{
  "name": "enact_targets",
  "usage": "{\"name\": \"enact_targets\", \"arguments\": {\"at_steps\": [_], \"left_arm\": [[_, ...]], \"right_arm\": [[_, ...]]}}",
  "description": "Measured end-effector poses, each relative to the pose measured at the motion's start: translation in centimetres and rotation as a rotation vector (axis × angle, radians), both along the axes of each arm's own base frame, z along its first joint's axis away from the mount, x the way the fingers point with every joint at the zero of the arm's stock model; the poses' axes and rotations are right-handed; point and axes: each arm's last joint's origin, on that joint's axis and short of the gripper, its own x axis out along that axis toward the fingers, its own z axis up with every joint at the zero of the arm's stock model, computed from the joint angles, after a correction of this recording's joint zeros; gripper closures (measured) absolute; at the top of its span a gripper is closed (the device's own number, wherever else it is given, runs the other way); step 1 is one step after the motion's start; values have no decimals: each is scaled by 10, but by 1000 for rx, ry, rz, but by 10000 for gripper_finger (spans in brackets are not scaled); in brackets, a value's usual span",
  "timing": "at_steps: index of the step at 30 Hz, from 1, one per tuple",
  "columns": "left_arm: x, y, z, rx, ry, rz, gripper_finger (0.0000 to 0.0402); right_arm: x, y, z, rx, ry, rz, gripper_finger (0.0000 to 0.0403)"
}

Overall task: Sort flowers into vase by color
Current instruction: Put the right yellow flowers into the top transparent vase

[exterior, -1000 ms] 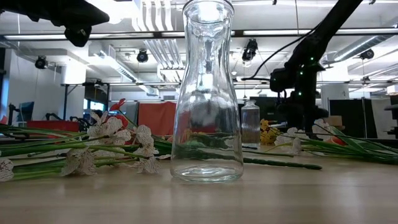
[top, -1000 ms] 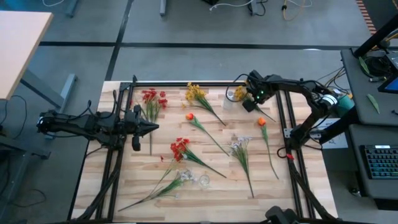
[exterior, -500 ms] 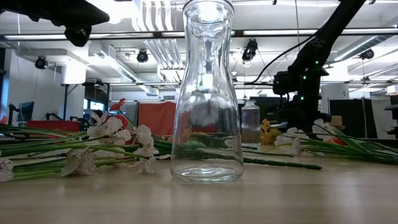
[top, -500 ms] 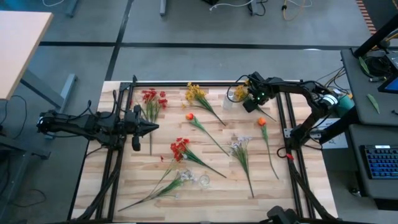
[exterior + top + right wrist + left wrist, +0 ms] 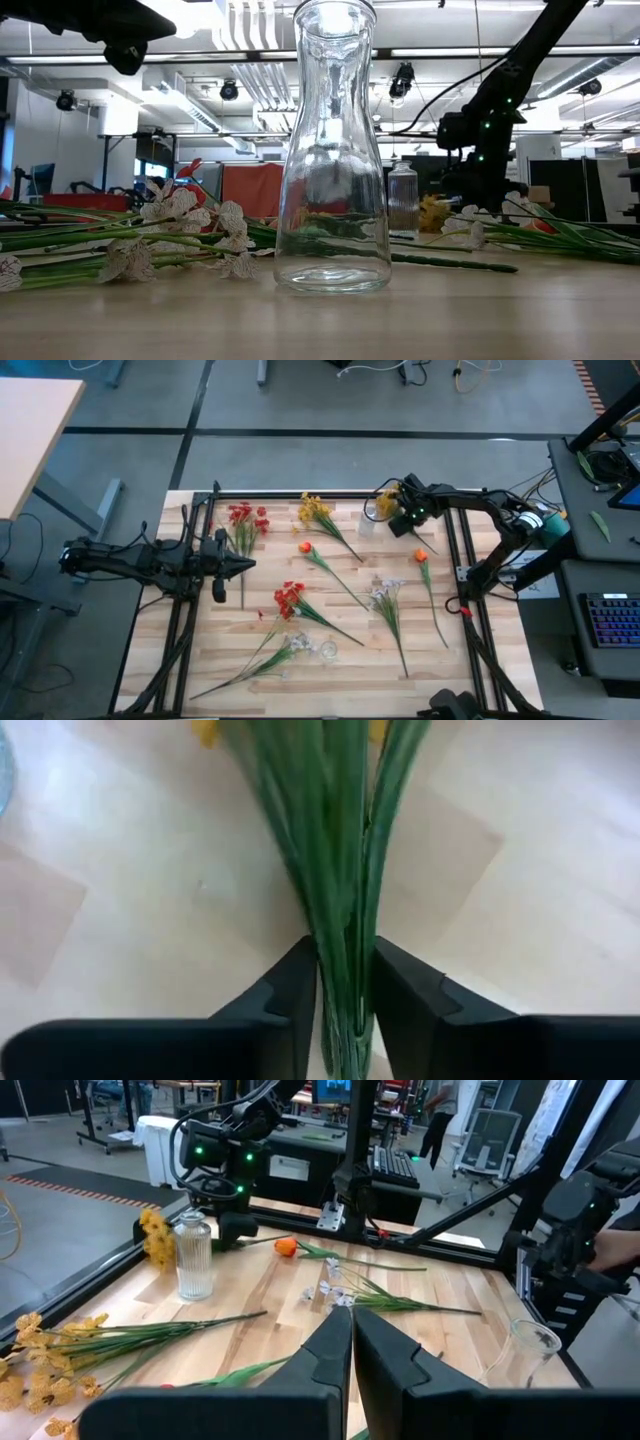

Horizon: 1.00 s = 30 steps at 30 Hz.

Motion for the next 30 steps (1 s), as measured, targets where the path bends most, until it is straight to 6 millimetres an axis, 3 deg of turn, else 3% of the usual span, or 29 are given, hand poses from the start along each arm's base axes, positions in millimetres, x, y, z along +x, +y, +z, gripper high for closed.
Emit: {"name": "enact_targets", "arguments": {"at_steps": [4, 8, 17, 24, 30], "left_arm": [[2, 0, -1, 2, 11, 0, 402], [5, -1, -3, 1, 30, 1, 402], [10, -2, -6, -15, 55, 5, 402], [11, -2, -5, -17, 38, 9, 402], [11, -2, -5, -17, 36, 13, 402]], "right_arm": [[-1, -3, 5, -50, 4, -13, 349], [2, -7, 24, -107, -38, -13, 362], [-1, -2, 111, -368, -239, -9, 364], [-10, 27, 175, -550, -688, 72, 364], [4, 46, 186, -669, -1048, 176, 364]]}}
